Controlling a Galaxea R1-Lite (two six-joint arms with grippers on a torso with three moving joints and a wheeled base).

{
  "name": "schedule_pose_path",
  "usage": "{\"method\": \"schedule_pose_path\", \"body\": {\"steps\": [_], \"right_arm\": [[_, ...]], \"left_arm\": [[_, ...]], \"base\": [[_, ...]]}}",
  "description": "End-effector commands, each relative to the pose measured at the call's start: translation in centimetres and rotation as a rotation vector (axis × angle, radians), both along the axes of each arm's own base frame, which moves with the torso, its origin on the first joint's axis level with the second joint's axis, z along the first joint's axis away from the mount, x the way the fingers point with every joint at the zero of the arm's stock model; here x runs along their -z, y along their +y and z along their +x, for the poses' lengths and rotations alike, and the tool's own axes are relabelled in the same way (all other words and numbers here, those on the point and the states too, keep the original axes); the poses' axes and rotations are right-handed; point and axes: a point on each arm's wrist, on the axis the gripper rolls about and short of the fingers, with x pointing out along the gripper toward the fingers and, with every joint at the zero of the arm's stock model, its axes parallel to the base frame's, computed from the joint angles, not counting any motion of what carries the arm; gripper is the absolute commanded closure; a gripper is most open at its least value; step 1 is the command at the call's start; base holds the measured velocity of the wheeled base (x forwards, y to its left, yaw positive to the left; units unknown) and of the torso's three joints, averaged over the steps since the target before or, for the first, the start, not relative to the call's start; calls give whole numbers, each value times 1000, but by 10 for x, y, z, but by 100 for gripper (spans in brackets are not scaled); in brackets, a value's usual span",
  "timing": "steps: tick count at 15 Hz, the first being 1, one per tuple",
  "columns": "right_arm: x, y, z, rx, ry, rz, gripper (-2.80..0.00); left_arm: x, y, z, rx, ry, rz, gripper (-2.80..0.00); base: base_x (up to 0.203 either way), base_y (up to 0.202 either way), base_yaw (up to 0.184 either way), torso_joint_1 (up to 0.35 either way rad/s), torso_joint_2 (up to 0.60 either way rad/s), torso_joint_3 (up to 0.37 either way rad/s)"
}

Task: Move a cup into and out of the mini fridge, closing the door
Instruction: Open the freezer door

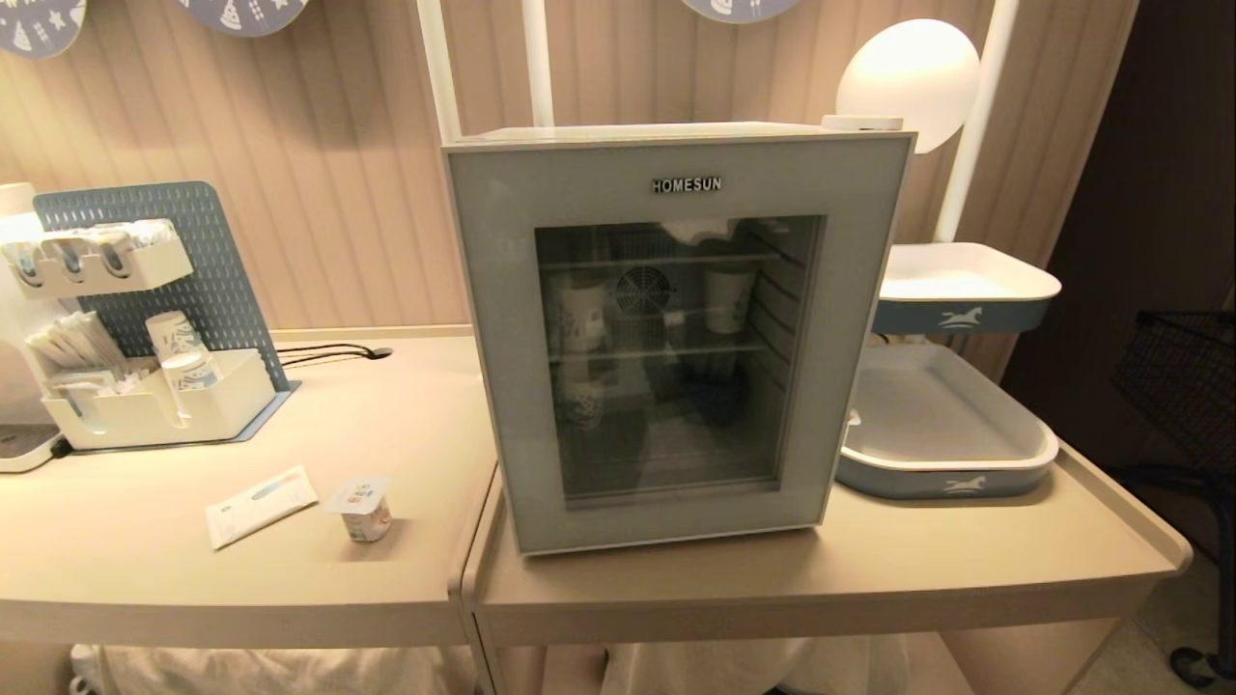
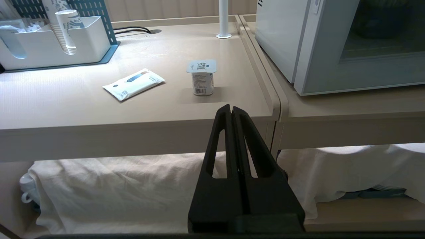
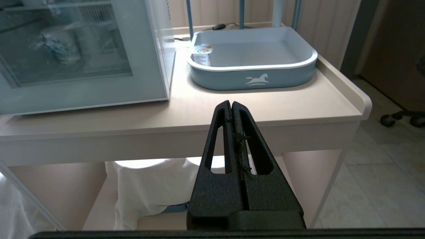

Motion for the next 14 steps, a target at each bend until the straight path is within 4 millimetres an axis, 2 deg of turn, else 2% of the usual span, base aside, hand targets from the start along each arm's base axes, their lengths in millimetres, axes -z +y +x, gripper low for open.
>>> {"method": "schedule_pose_path", "body": {"steps": [1, 3, 4, 5, 8, 9, 10, 11, 12, 14], "right_arm": [[3, 0, 1, -1, 11, 0, 0], [3, 0, 1, -1, 11, 0, 0], [3, 0, 1, -1, 11, 0, 0], [3, 0, 1, -1, 12, 0, 0], [3, 0, 1, -1, 11, 0, 0], [3, 0, 1, -1, 11, 0, 0], [3, 0, 1, -1, 11, 0, 0], [3, 0, 1, -1, 11, 0, 0], [3, 0, 1, -1, 11, 0, 0], [3, 0, 1, -1, 11, 0, 0]], "left_arm": [[0, 0, 0, -3, 0, 3, 0], [-10, 0, -3, -5, -17, 6, 0], [-29, 0, -8, -7, -45, 4, 0], [-54, 0, -17, -12, -77, -4, 0], [-158, 0, -66, -24, -193, -24, 0], [-187, 0, -72, -13, -166, -26, 0], [-213, -1, -60, 19, -92, -26, 0], [-230, -2, -39, 68, 2, -31, 0], [-239, -3, -13, 128, 108, -42, 0], [-232, -6, 44, 272, 299, -83, 0]], "base": [[0, 0, 0, 0, 0, 0], [0, 0, 0, 0, 0, 0], [0, 0, 0, 0, 0, 0], [0, 0, 0, 0, 0, 0], [0, 0, 0, 0, 0, 0], [0, 0, 0, 0, 0, 0], [0, 0, 0, 0, 0, 0], [0, 0, 0, 0, 0, 0], [0, 0, 0, 0, 0, 0], [0, 0, 0, 0, 0, 0]]}}
